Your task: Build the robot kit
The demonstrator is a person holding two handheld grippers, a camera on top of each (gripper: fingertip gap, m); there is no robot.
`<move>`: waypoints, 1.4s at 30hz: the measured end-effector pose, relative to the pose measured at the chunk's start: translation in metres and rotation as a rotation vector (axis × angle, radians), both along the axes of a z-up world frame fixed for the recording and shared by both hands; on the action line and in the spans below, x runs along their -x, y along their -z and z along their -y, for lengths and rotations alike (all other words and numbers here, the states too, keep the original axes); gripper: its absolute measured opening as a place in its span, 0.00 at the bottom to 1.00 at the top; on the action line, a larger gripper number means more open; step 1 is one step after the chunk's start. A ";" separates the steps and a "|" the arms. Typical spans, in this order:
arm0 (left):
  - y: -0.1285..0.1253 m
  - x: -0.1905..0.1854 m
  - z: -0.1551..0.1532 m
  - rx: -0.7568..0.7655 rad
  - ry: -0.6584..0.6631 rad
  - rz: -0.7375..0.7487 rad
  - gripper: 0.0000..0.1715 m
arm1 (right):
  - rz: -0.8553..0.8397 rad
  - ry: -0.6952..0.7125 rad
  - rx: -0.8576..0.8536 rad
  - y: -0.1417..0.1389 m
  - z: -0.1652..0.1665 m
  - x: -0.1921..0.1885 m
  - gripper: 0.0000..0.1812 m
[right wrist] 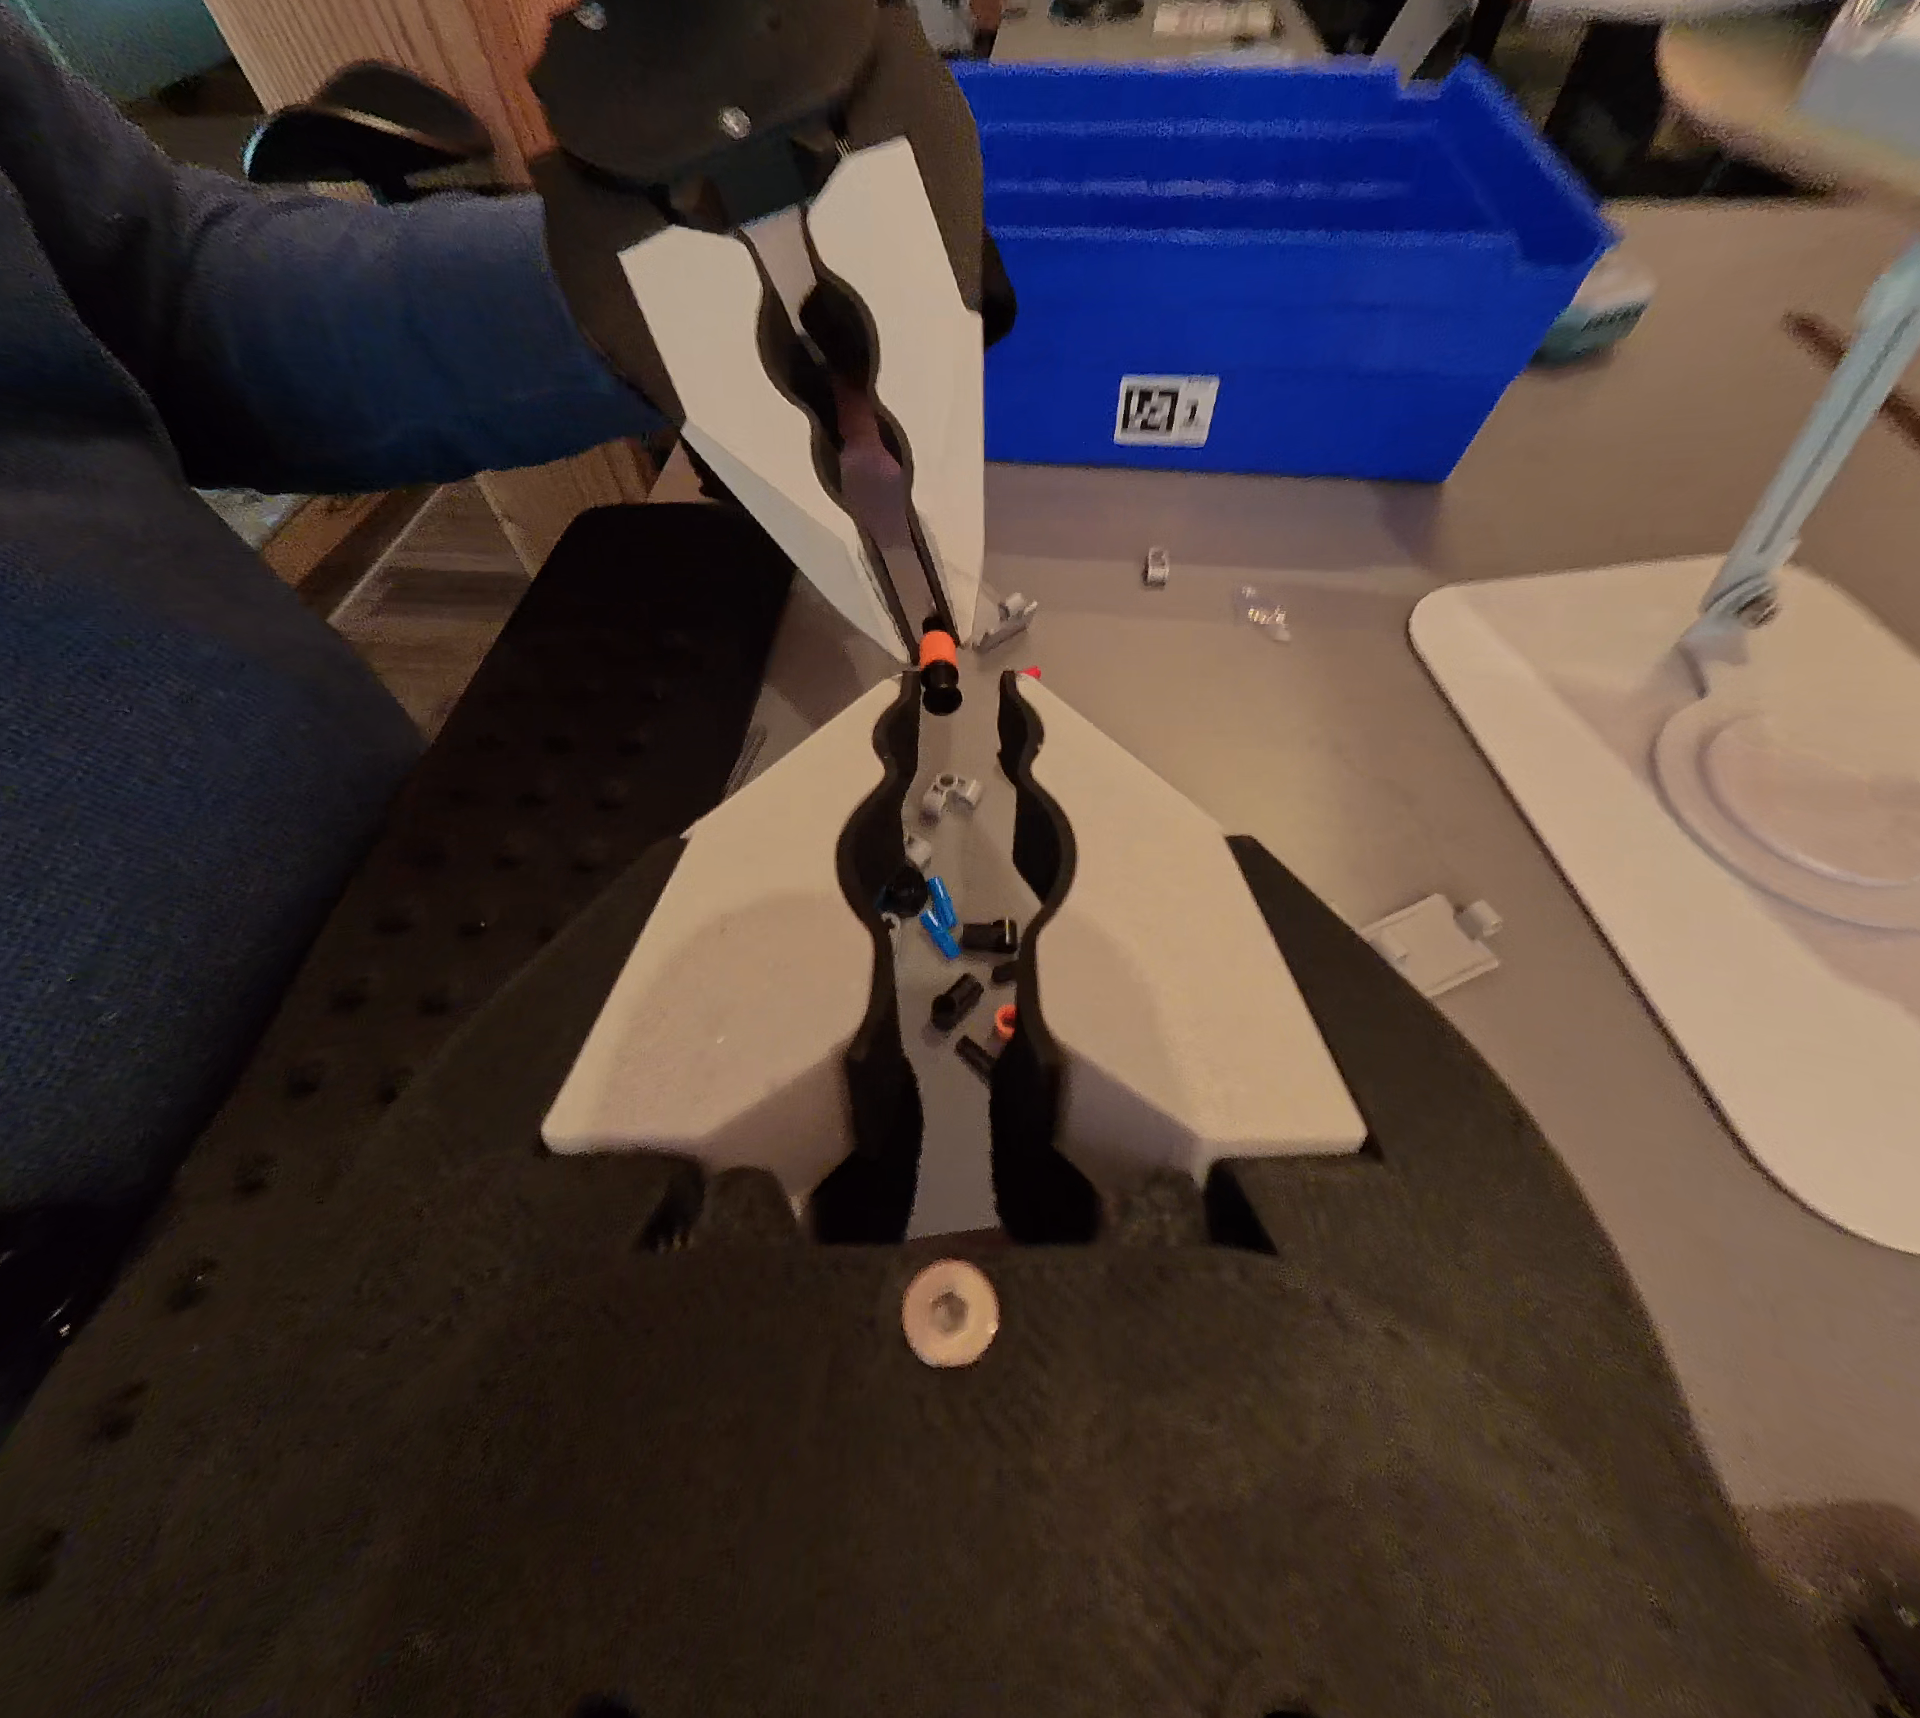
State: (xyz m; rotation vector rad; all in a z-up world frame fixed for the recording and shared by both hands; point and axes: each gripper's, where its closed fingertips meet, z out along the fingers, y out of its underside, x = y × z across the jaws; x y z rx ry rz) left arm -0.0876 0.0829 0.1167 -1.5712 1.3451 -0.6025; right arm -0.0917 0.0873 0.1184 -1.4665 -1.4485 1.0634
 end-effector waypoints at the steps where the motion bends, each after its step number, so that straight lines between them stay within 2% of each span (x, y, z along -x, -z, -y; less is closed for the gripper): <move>1: -0.004 -0.002 0.002 0.018 0.010 0.033 0.02 | -0.013 0.001 -0.024 -0.003 0.003 -0.001 0.07; 3: -0.009 -0.006 0.006 0.048 0.032 0.080 0.02 | 0.039 0.005 -0.082 0.003 0.006 -0.003 0.06; 6: -0.010 -0.009 0.009 0.071 0.045 0.097 0.02 | -0.015 0.010 -0.133 -0.008 0.012 -0.004 0.03; 11: -0.002 -0.007 0.011 0.067 0.038 0.046 0.02 | 0.061 0.057 -0.146 0.004 0.012 -0.011 0.04; 15: 0.032 0.010 0.003 0.083 -0.023 -0.123 0.02 | 0.258 0.110 -0.074 0.041 0.002 -0.020 0.05; 19: 0.069 0.024 -0.010 0.119 -0.090 -0.289 0.02 | 0.390 0.222 -0.014 0.071 -0.013 -0.015 0.05; 21: 0.082 0.027 -0.015 0.136 -0.107 -0.333 0.02 | 0.430 0.244 0.005 0.083 -0.014 -0.011 0.06; 25: 0.092 0.025 -0.022 0.165 -0.105 -0.343 0.02 | 0.531 0.291 -0.008 0.102 -0.018 -0.010 0.06; 30: 0.102 0.024 -0.026 0.196 -0.085 -0.367 0.02 | 0.562 0.302 -0.032 0.106 -0.022 -0.013 0.03; 36: 0.104 0.025 -0.030 0.200 -0.072 -0.371 0.02 | 0.631 0.255 -0.065 0.105 -0.025 -0.017 0.07; 39: 0.104 0.024 -0.031 0.203 -0.061 -0.373 0.02 | 0.588 0.215 -0.090 0.095 -0.023 -0.007 0.07; 42: 0.105 0.023 -0.031 0.209 -0.047 -0.376 0.02 | 0.641 0.210 -0.075 0.105 -0.025 -0.009 0.05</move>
